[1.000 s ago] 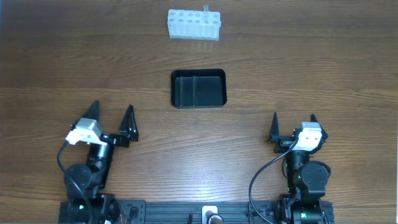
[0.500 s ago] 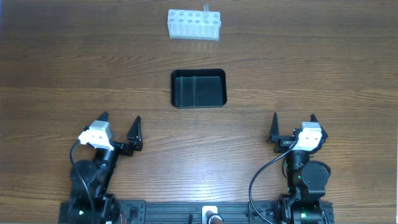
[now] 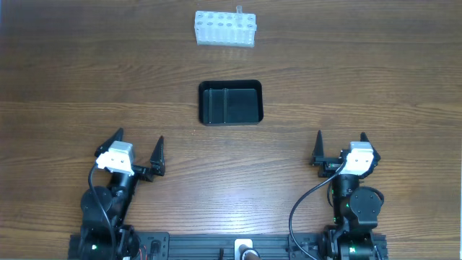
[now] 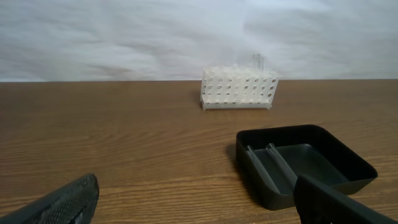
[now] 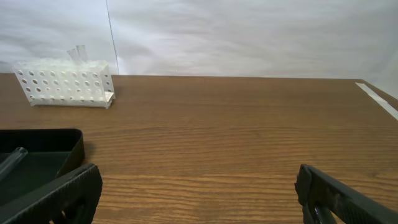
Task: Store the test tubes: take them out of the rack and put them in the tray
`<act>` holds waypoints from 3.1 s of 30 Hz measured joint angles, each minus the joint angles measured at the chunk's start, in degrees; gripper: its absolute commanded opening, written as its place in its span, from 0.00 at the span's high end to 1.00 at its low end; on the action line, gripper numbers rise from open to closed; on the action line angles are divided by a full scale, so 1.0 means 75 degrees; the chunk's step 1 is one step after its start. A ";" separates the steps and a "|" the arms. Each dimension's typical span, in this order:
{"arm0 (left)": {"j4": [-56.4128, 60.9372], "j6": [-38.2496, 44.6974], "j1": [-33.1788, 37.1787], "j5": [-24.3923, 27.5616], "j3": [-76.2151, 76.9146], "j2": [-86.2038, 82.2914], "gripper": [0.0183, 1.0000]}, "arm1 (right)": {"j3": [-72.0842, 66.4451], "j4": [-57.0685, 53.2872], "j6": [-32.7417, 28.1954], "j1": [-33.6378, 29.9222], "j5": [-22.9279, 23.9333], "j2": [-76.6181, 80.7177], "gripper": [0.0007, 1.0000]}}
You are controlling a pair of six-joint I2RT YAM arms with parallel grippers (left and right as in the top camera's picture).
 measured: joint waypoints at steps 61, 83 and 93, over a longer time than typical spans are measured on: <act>-0.0003 0.0003 0.0000 0.0000 0.0000 -0.0009 0.00 | 0.7297 0.3684 0.0085 0.0766 -0.2261 1.1558 0.01; -0.0003 0.0003 0.0000 0.0000 0.0000 -0.0009 0.00 | 0.7676 0.4698 0.0997 0.3940 0.1460 1.3685 0.01; -0.0003 0.0003 0.0000 0.0000 0.0000 -0.0009 0.00 | 0.7676 0.5310 0.1349 0.4208 0.3069 1.3933 0.01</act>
